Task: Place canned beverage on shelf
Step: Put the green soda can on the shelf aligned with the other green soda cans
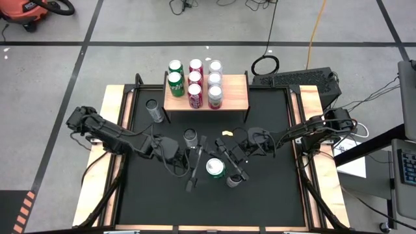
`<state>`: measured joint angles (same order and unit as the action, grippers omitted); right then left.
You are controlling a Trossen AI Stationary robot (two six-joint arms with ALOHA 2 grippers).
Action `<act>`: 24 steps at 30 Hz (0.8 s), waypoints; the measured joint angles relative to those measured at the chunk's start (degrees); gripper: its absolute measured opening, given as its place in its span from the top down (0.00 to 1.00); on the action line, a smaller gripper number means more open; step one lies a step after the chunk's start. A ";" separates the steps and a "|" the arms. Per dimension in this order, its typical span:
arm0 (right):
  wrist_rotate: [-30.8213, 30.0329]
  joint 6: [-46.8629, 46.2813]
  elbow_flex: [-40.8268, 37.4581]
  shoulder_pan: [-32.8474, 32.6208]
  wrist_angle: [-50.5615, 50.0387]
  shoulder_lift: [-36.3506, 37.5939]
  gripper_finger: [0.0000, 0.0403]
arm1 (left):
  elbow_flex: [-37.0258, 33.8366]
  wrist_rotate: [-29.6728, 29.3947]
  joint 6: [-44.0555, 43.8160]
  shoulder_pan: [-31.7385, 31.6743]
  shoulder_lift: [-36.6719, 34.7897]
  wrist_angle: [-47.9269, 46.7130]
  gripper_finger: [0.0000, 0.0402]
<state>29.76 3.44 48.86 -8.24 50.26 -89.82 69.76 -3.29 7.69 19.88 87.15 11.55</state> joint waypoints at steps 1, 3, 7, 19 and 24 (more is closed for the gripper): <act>0.00 0.01 0.00 0.02 -0.10 0.00 0.32 | 0.00 -0.06 -0.15 0.02 -0.02 0.00 0.04; 0.00 -0.09 0.02 -0.01 -0.30 0.00 0.32 | 0.00 -0.02 -0.91 0.04 -0.04 0.11 0.04; 0.05 -0.09 0.02 -0.01 -0.43 0.00 0.32 | 0.00 -0.02 -1.38 0.11 -0.09 -0.02 0.07; 0.22 -1.06 0.02 -0.03 -1.36 -0.02 0.32 | 0.07 -0.58 -1.26 0.07 -0.15 -2.25 0.28; -2.61 -3.99 0.02 -0.14 -1.51 -0.02 0.26 | 0.07 -1.32 -1.63 0.13 -0.33 -3.44 0.28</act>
<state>27.15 -0.54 48.88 -8.39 48.75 -89.84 69.82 -4.61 6.07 20.01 86.83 8.11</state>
